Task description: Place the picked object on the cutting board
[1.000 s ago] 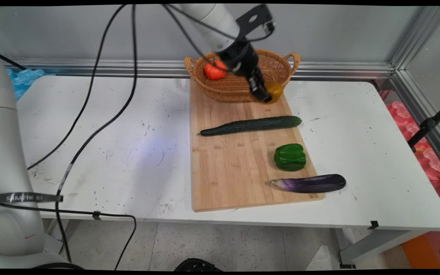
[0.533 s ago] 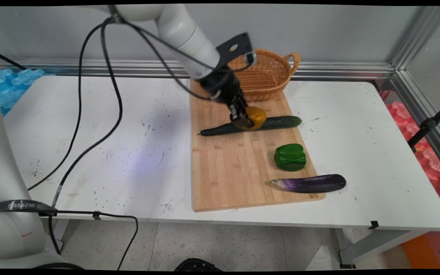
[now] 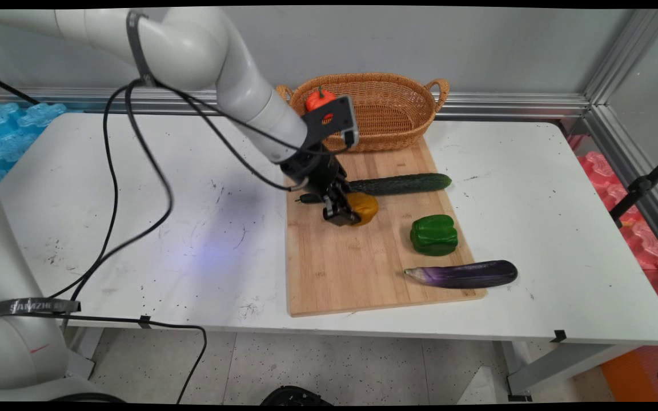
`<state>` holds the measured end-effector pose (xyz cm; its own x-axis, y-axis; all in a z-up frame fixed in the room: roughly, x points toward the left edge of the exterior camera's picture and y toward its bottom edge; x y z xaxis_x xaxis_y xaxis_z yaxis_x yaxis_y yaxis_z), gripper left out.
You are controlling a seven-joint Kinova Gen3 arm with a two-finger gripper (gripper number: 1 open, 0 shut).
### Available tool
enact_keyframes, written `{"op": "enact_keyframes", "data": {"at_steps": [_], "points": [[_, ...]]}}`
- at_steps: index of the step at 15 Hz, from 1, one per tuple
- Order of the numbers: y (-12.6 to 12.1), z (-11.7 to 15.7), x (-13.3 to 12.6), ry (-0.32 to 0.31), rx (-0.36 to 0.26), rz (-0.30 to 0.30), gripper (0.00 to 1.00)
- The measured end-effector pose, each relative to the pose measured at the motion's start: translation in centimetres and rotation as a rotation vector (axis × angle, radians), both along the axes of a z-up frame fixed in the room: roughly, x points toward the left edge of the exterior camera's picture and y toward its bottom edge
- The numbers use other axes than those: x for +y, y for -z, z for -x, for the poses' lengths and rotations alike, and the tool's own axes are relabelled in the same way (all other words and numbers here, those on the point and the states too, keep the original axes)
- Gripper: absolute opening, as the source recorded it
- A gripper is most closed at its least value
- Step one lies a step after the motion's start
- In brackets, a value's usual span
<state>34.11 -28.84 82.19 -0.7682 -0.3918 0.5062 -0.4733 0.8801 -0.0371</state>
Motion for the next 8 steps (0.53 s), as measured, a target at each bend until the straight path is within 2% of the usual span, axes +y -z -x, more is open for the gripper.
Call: {"op": "enact_keyframes", "data": {"at_steps": [8], "points": [[3.6, -0.2, 0.5, -0.014, 0.014, 0.014, 0.0]]}}
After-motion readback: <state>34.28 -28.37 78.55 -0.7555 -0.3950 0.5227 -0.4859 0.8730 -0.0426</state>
